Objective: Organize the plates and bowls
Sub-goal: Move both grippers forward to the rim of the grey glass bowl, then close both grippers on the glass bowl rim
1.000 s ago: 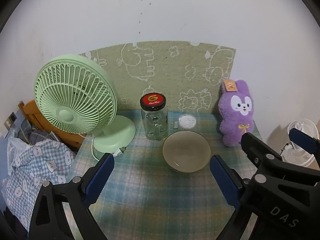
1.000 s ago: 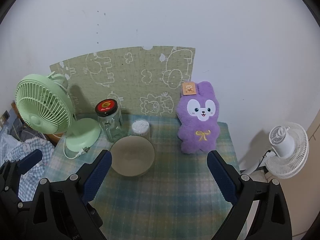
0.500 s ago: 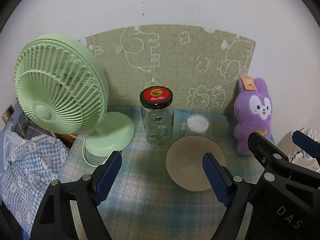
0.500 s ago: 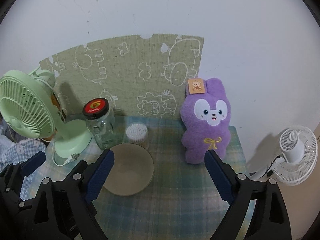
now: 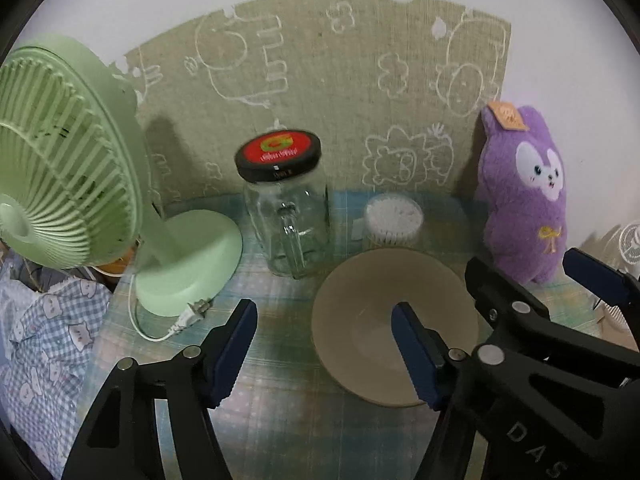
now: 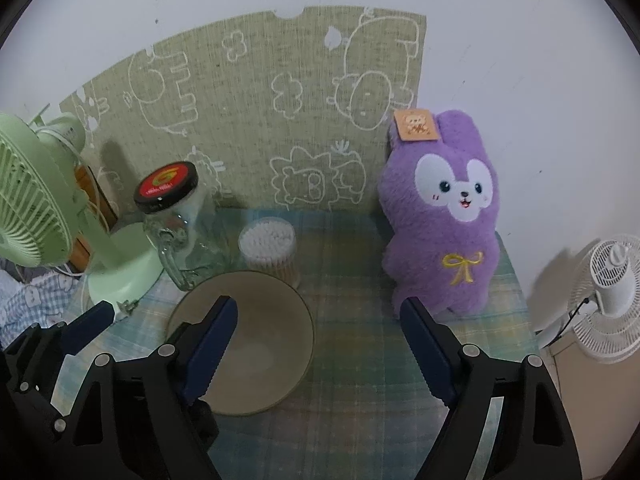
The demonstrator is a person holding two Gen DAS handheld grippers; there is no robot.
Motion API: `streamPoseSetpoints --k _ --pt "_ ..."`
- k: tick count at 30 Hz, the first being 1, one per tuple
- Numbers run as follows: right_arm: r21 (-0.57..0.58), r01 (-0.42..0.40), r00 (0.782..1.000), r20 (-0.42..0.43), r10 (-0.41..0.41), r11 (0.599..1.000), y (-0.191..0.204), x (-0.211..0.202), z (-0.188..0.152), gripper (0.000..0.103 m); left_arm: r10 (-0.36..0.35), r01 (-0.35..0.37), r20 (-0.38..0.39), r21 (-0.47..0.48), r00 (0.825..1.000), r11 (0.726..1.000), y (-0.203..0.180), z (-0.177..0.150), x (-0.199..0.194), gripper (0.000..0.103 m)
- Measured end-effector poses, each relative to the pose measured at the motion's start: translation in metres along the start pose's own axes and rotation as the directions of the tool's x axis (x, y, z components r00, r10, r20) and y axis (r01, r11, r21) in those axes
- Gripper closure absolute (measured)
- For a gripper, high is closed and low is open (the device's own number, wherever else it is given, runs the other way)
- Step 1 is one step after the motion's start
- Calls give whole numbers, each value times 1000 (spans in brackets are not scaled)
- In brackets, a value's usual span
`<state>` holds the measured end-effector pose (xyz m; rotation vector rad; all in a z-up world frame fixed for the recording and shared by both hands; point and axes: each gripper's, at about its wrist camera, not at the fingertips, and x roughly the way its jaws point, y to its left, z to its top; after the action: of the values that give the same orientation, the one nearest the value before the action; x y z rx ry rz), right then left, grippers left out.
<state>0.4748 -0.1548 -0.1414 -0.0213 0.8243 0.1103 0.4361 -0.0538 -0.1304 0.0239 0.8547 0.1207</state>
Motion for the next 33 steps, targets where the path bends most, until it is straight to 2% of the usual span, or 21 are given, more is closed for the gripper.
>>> streamPoseSetpoints --k 2,8,11,16,18,20,22,24,33 --pt "9 5 1000 -1 -5 1000 0 6 -2 26 4 -4 -10 3 1000 1000 -1 -1 8 38" --pt "28 25 1000 1 -25 999 -1 23 -6 28 -1 0 -38 -7 999 1000 -3 -3 28 51" --pt "29 18 1000 -15 -18 999 -1 33 -8 40 -4 4 -43 6 999 1000 -4 -5 36 57" --pt "41 5 999 -35 -4 999 -1 45 -12 44 7 -6 -48 22 999 1000 -4 -6 47 65" --pt "46 7 999 -42 -5 999 -1 50 -14 54 7 -6 -54 23 999 1000 -3 -7 51 70" --pt "47 16 999 -51 -14 999 0 54 -16 59 13 -11 -57 29 998 1000 -2 -8 56 75" --pt "48 17 998 -63 -14 999 0 59 -18 60 14 -13 -63 28 998 1000 -2 -9 60 78" --pt "49 19 997 -72 -16 999 1 62 -20 69 16 -14 -62 29 998 999 -2 -10 61 82" --pt "70 -23 994 -104 31 997 5 74 -20 80 24 -22 -52 28 998 999 -1 -12 65 85"
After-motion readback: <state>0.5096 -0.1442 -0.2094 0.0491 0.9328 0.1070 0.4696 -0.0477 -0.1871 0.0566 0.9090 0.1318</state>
